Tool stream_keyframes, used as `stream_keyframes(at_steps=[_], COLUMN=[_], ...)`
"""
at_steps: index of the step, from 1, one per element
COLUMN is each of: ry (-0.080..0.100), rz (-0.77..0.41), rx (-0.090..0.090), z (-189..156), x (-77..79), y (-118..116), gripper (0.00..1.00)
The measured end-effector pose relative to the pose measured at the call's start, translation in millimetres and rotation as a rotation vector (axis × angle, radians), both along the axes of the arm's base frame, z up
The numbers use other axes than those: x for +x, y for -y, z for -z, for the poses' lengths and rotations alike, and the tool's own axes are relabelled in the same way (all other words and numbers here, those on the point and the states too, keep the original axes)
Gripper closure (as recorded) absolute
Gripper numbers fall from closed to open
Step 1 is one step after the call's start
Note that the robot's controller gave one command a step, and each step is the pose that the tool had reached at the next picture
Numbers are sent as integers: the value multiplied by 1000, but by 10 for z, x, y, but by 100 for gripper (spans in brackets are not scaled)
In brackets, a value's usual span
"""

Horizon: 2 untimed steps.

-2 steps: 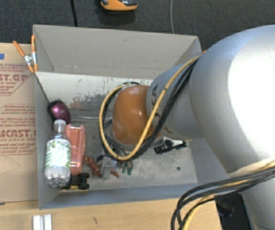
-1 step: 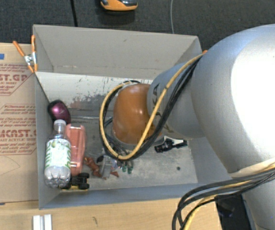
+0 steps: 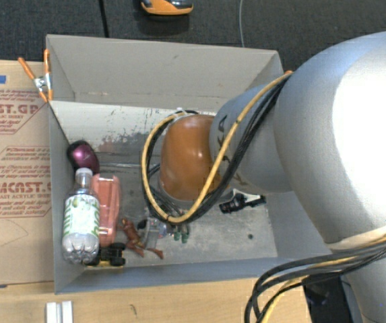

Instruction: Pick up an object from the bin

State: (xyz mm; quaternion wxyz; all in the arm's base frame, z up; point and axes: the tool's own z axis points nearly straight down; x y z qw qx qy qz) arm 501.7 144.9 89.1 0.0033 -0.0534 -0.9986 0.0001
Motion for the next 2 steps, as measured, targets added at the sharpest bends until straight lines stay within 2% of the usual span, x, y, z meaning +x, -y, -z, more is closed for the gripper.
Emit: stream_keyframes(at_steps=[1, 2], ry=[-1, 8], rz=[0, 0], rx=[-1, 2], z=[-218, -382], x=[-4, 14], y=[3, -3], gripper=[100, 100])
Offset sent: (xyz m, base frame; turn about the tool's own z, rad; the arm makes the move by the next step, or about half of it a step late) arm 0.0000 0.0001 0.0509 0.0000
